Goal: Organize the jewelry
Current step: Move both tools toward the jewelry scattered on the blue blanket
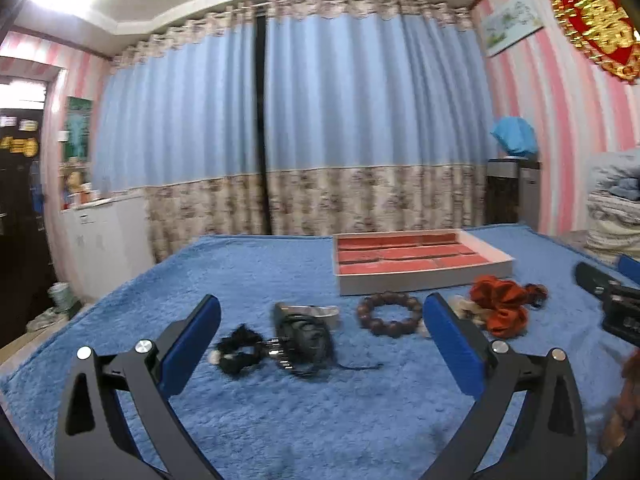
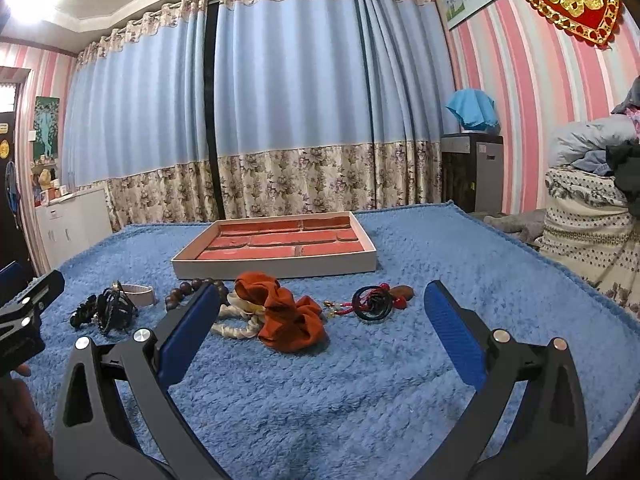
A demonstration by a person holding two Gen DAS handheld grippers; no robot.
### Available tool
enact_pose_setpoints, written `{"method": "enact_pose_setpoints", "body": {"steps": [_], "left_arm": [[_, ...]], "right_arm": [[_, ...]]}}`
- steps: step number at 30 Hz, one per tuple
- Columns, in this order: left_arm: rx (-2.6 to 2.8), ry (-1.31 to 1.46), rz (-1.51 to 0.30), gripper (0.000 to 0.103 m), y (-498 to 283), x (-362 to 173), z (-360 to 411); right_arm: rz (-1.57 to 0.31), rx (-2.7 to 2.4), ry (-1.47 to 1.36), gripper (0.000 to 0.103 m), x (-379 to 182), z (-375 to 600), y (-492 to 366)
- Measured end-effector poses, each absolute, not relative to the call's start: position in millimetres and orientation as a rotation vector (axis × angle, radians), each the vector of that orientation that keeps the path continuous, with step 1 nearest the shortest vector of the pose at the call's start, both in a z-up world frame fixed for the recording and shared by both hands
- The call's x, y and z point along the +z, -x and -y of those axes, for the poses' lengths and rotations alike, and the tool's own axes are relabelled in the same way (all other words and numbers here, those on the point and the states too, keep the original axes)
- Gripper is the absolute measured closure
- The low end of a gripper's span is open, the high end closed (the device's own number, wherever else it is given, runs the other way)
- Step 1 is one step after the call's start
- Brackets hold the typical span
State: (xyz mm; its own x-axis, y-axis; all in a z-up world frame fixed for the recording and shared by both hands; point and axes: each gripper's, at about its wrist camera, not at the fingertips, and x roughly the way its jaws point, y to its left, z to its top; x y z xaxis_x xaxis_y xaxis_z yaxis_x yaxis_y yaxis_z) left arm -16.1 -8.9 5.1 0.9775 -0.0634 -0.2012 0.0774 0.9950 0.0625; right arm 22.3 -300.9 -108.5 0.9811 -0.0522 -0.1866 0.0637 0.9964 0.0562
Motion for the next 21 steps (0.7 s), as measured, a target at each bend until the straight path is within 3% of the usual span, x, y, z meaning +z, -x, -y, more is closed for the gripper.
{"method": "enact_pose_setpoints", "body": {"steps": [21], "left_arm": [[-0.008, -0.035, -0.236, 0.004, 5.1, -1.2, 2.5]], "right_arm": [[-0.178, 0.004, -0.023, 0.004, -108.0, 292.1, -20.0]]}}
